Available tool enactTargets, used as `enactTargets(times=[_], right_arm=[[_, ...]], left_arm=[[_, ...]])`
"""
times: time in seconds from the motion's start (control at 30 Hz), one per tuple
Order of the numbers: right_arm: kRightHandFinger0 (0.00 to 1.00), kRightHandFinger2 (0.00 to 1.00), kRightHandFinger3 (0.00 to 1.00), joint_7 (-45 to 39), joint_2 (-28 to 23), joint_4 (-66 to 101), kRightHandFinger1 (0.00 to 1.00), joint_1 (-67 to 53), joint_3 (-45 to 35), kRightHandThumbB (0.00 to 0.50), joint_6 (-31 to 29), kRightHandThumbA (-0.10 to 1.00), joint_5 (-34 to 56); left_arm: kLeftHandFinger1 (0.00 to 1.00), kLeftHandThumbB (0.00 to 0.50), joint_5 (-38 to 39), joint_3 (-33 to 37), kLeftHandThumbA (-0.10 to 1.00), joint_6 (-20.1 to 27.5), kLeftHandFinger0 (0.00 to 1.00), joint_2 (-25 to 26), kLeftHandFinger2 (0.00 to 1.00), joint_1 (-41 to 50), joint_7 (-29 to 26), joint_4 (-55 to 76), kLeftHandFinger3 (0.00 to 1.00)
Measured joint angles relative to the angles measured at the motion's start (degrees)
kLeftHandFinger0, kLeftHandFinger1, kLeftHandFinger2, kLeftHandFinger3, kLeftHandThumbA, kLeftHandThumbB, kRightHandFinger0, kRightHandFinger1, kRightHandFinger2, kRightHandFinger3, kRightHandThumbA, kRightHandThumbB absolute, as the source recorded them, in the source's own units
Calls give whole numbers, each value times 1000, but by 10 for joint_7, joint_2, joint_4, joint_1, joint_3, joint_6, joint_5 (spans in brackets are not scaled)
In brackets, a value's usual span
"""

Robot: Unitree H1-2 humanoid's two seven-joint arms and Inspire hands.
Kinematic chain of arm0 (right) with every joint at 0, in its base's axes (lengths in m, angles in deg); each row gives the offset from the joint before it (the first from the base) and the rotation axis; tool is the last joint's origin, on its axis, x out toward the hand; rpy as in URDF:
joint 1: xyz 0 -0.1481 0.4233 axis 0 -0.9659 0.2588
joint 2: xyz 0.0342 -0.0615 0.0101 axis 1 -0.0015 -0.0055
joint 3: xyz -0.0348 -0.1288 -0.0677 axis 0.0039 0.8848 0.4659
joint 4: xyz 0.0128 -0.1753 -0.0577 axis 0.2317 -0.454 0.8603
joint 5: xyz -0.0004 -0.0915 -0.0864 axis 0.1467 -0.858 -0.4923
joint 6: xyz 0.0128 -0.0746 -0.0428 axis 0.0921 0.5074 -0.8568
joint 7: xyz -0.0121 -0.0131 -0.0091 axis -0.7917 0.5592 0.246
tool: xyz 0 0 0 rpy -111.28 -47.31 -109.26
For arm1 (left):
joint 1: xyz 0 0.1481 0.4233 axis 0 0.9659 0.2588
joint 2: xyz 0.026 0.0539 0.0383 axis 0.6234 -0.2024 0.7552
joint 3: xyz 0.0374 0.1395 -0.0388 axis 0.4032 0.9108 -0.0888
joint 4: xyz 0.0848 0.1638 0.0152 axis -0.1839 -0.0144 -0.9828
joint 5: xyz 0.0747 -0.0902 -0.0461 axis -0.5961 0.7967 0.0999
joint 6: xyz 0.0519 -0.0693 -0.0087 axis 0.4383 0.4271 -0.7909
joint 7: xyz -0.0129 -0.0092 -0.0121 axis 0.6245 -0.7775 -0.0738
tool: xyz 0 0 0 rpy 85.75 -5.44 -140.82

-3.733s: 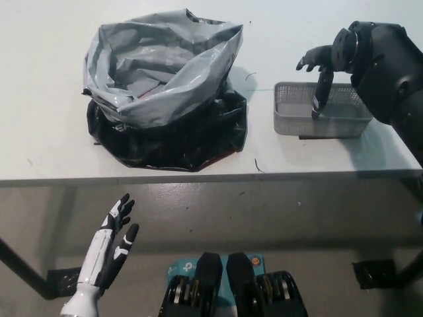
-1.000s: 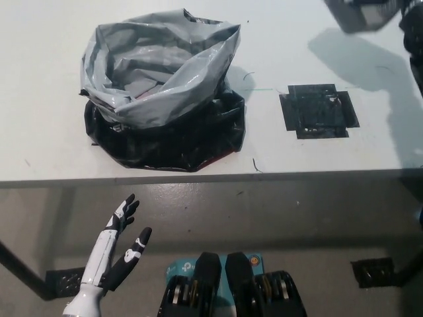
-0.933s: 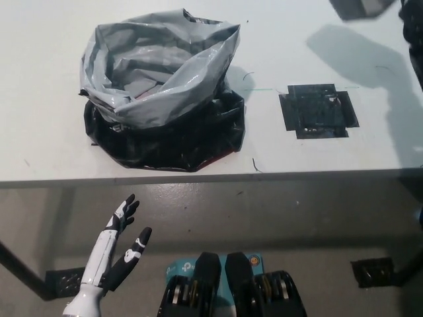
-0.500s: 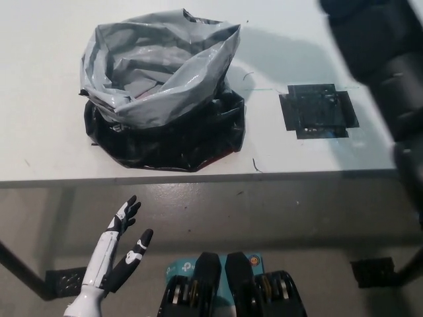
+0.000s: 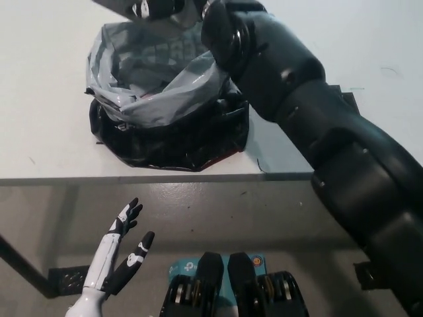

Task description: Use the right hand to pick up a small rectangular container and put it into a plastic bag and lift the bag

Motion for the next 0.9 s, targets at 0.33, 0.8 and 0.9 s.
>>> enactTargets(times=[0.33,0.8,0.9], right_arm=[[0,711,692,18,7,-59,288,-1,48,241,-10,-100,-28],[0,510,400,38,12,-70,156,-34,63,239,-28,-100,-40],[336,772,640,34,12,-74,512,-36,63,266,-30,65,-40]], left_arm=[[1000,242,0,3,826,2,1000,0,1000,-6,1,0,1000],[1000,241,1,14,807,-1,1000,0,1000,-15,9,3,1000],[1000,222,1,15,791,-2,1000,0,1000,-19,11,5,1000]])
